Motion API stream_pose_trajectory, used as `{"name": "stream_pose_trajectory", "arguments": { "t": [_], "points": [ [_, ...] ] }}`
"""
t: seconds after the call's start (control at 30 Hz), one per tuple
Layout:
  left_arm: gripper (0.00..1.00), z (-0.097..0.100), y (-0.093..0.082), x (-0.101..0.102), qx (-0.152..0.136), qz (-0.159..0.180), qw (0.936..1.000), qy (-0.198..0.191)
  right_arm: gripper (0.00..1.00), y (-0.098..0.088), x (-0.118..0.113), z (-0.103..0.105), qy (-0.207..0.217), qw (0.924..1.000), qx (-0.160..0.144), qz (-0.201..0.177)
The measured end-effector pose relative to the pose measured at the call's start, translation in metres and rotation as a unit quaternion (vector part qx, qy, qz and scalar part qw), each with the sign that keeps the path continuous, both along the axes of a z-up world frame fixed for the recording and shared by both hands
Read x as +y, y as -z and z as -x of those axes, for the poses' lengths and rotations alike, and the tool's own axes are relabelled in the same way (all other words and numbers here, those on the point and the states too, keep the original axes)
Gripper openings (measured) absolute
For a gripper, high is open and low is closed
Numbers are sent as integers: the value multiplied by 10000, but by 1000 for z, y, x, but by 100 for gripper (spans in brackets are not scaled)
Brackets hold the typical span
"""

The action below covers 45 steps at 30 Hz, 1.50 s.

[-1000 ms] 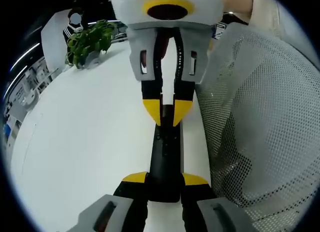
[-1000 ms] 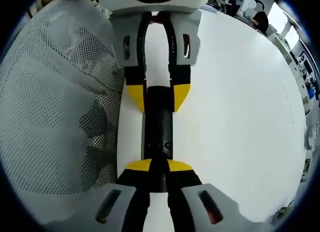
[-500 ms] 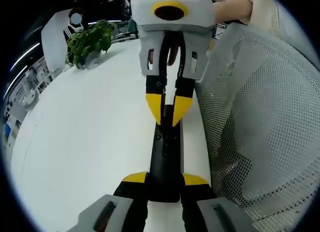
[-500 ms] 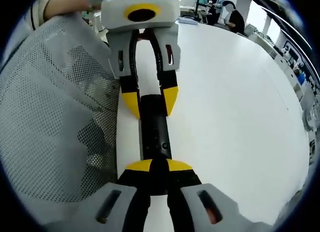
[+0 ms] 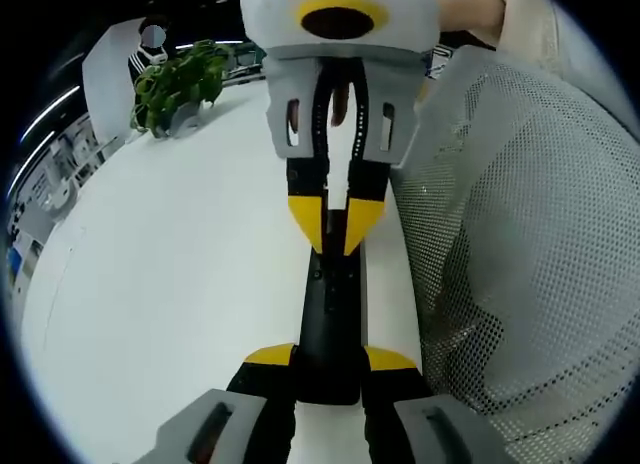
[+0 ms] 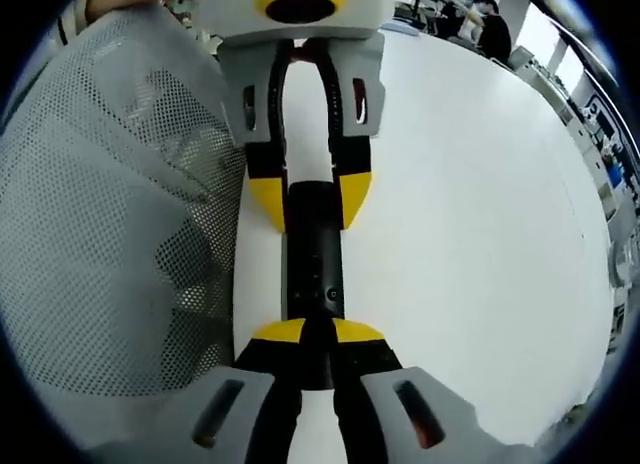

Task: Press the specified remote control buttons in sequence, fully releasing each button before pressing the next.

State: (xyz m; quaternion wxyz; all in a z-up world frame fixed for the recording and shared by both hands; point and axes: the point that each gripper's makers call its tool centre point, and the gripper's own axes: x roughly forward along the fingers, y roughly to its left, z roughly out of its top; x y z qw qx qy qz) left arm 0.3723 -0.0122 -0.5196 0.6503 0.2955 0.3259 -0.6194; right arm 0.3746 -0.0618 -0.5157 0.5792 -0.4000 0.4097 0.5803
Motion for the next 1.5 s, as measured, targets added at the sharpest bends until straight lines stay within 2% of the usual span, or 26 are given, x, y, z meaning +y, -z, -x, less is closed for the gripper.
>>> {"name": "stream_pose_trajectory", "arguments": {
  "t": [0.2, 0.23, 0.43, 0.73, 0.8, 0.9, 1.0, 1.07, 1.3, 1.4, 1.43, 1.5],
  "points": [
    [24, 0, 0, 0, 1, 1, 10000, 11, 7, 0, 0, 2, -25, 9998, -40, 183],
    [24, 0, 0, 0, 6, 4, 10000, 9, 7, -1, -1, 1, 73, 9997, -14, 222],
    [24, 0, 0, 0, 4, -2, 10000, 17, 7, -2, -2, 2, 77, 9996, 25, 269],
    [24, 0, 1, 1, 9, 4, 10000, -5, 7, -4, -4, 1, 435, 9985, 119, -323],
    [24, 0, 1, 0, 2, -1, 10000, -7, 7, -4, -3, 2, 296, 9990, -46, -340],
    [24, 0, 1, 0, -2, -11, 10000, -3, 7, -3, -2, 2, 306, 9989, -130, -325],
    [24, 0, 1, 0, 0, -13, 10000, 1, 6, -3, -2, 2, 103, 9992, -236, -303],
    [24, 0, 1, 1, -1, -6, 10000, 1, 5, -2, -1, 2, -284, 9986, -351, -292],
    [24, -1, 2, 1, -2, -12, 10000, 2, 4, -1, 0, 1, -178, 9994, -151, -237],
    [24, -1, 2, 1, 0, -11, 10000, 6, 4, 0, 0, 1, 61, 9998, 152, -119],
    [24, -1, 2, 1, 2, -9, 10000, 6, 4, 0, 0, 1, 260, 9992, 312, -37],
    [24, -1, 2, 1, 11, -4, 10000, 4, 3, 0, 1, 0, 329, 9987, 381, 48]
  ]
}}
